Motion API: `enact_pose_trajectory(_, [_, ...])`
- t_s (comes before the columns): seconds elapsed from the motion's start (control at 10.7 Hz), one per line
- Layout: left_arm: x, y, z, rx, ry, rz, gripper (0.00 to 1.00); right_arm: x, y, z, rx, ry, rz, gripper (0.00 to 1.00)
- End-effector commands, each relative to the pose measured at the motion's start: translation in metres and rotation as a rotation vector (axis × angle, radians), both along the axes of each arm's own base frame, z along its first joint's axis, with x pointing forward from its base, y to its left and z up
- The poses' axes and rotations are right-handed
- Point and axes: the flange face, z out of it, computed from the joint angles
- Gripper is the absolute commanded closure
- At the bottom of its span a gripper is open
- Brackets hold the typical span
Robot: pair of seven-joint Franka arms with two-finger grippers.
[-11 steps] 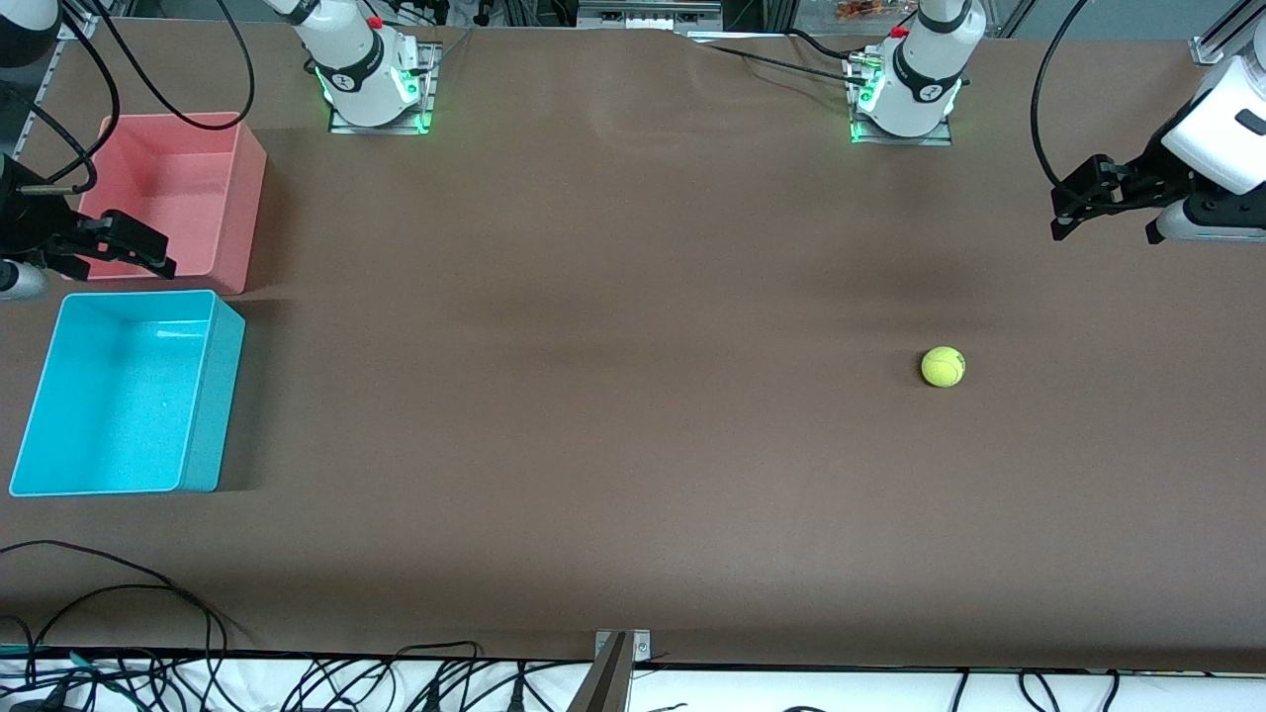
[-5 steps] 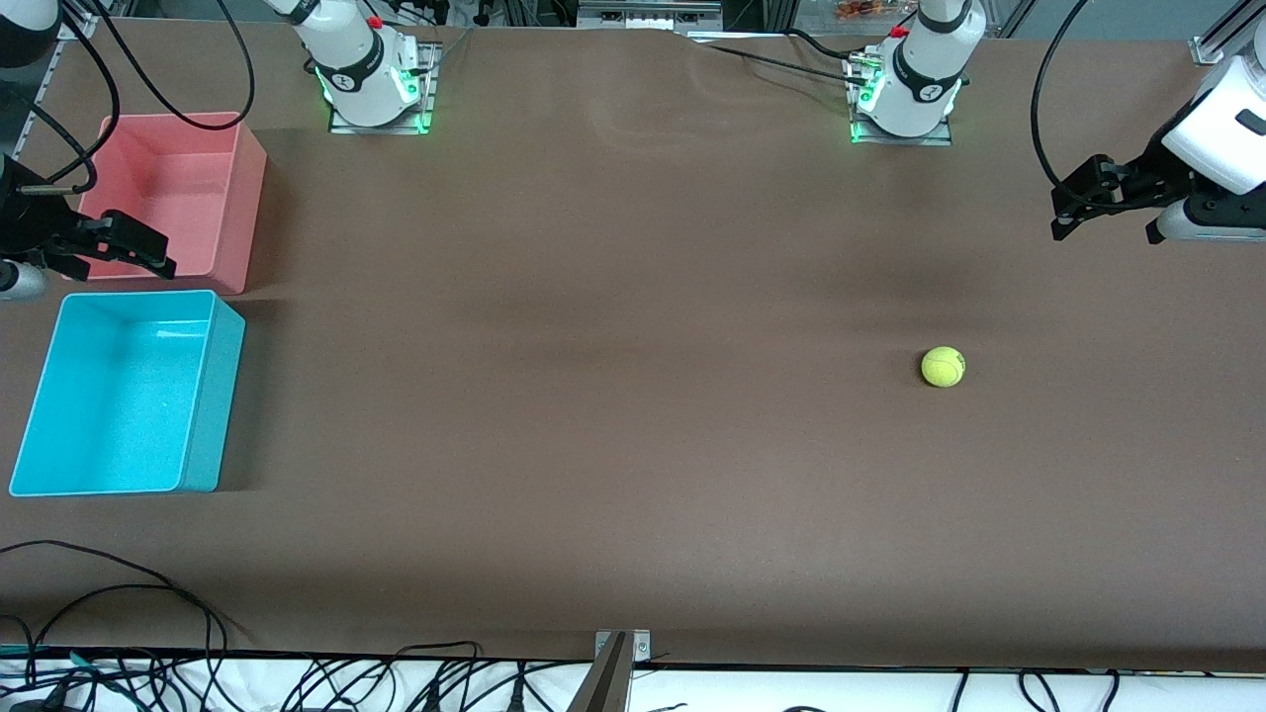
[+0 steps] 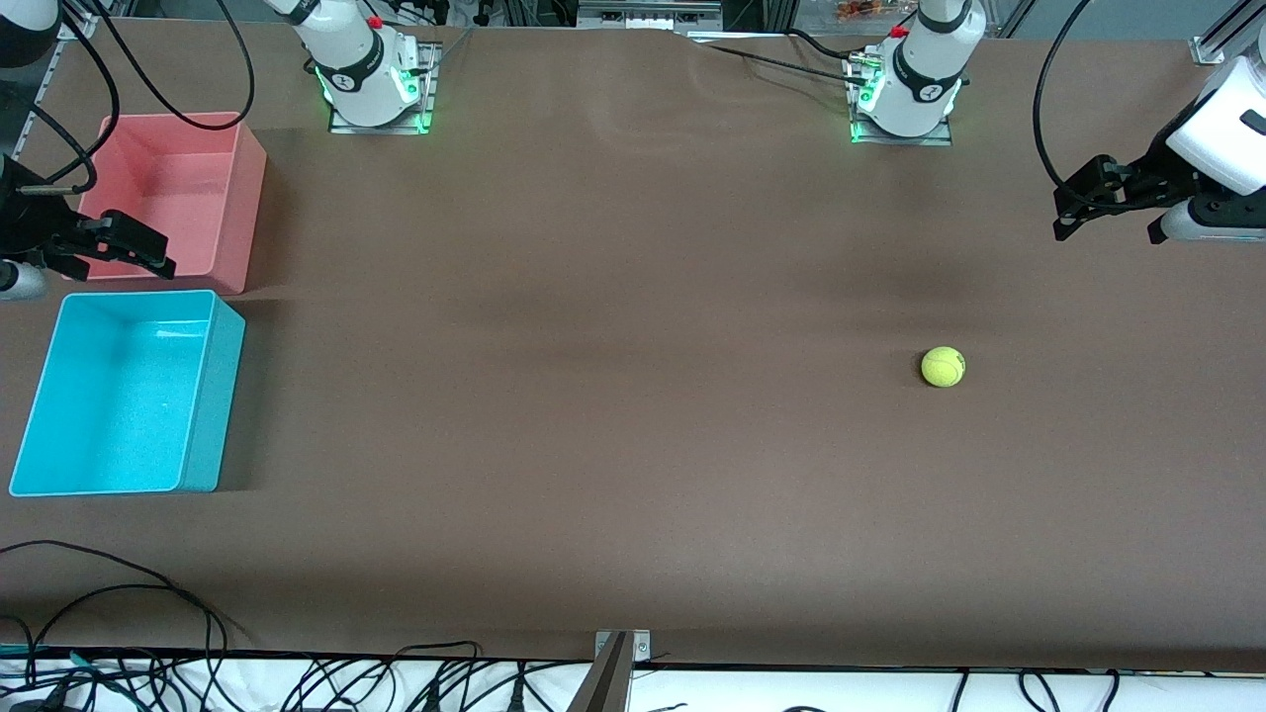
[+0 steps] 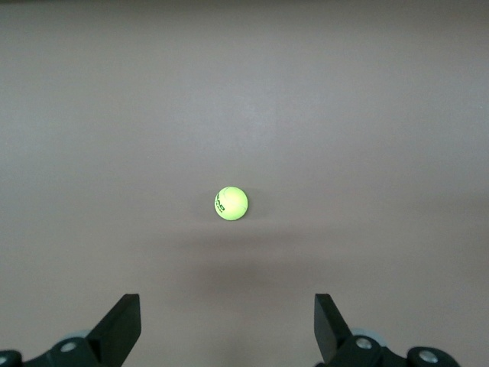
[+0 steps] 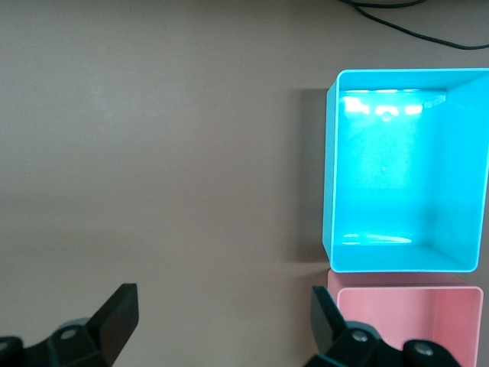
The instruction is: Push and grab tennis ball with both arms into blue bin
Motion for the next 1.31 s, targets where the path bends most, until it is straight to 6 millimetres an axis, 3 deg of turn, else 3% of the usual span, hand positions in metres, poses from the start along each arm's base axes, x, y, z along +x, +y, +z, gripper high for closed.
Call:
enact_pose_trajectory(0.0, [0.0006,0.0016,0.0036,-0.015,0.007,0.008,0.00,-0.0012,0.0019,0.0033,-0.006,0.002,-0.004,0.00])
enact_pose_trajectory(1.21, [0.0008,-0.0027,0.0029,-0.015,0.007,-0.006,0.00,0.0000,0.0033,0.0063,0.008,-0.012,-0.009,0.00])
